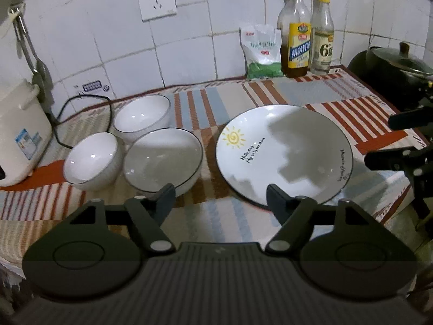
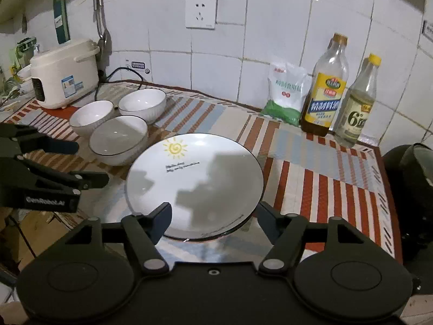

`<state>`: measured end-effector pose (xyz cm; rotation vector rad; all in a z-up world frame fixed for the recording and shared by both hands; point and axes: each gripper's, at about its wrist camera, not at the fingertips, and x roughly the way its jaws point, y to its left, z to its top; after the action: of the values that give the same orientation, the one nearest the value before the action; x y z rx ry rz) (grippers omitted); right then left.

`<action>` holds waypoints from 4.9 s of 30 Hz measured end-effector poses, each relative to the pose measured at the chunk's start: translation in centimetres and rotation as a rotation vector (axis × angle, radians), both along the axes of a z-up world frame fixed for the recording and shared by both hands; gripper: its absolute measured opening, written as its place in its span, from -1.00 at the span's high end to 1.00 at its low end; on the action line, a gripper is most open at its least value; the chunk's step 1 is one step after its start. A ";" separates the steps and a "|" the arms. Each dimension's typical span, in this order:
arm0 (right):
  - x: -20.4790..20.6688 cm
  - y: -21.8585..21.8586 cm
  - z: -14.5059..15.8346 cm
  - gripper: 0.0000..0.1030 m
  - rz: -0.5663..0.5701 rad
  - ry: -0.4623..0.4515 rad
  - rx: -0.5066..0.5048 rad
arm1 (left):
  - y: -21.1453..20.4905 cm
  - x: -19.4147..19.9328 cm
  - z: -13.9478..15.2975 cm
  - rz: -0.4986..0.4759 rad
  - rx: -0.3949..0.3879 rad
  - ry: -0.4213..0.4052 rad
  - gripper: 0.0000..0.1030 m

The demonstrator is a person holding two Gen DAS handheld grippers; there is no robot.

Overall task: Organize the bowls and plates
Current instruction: 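Lower the sun-print plate onto the plate stack and open the right tool, then move the right tool toward the large white bowl's rim, then close the right tool on the rim of the large white bowl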

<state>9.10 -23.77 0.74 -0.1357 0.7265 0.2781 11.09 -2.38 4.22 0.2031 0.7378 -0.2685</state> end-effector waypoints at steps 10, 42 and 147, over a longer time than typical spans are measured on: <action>-4.8 3.0 1.6 -0.78 0.006 -0.048 0.060 | 3.4 -4.5 1.9 -0.050 -0.001 -0.044 -0.81; 0.4 15.0 -4.9 -0.76 0.149 -0.145 0.246 | 19.1 3.3 -3.4 0.057 -0.206 0.024 -0.38; 6.1 23.8 -11.7 -1.00 0.173 -0.286 -0.042 | 19.4 9.3 -6.5 0.122 -0.282 0.107 0.15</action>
<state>15.20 0.01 -10.97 -0.2732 0.4373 0.3995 20.37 17.00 -2.29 -0.1244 0.8059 -0.2658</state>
